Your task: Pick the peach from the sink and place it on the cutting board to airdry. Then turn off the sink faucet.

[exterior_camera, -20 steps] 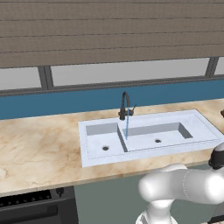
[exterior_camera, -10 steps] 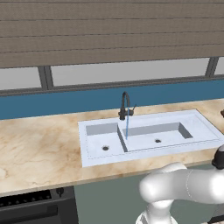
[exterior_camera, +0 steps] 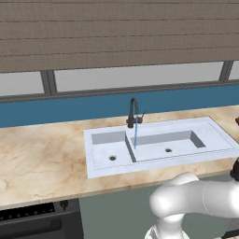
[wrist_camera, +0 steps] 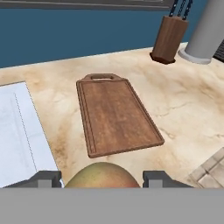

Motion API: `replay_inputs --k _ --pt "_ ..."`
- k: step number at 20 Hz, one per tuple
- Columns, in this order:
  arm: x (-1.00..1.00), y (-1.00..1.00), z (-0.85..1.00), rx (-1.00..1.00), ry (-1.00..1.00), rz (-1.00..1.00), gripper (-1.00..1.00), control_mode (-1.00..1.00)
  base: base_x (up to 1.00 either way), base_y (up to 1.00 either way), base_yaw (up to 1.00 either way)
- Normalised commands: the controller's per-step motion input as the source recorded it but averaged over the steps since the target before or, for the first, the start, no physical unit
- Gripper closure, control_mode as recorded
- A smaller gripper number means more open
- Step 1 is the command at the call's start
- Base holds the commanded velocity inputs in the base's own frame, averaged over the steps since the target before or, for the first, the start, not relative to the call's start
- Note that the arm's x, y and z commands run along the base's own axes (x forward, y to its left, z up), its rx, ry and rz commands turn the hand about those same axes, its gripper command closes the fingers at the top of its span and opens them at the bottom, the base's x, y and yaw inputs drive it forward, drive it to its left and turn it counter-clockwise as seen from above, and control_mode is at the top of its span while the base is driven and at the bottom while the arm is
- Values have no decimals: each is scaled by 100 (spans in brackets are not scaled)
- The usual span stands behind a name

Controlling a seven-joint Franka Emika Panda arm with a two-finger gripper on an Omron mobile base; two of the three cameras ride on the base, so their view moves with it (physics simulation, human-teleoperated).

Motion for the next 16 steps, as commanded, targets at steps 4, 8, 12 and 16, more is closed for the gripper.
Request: replay_inputs --k 4,8,12,16 --pt "9 -1 -17 0 0 0 100 -100 0 0 0" --pt "10 0 -14 0 0 0 100 -100 0 0 0" --pt "11 -3 -16 0 0 0 100 -100 0 0 0" --pt "12 -7 -13 0 0 0 100 -100 0 0 0"
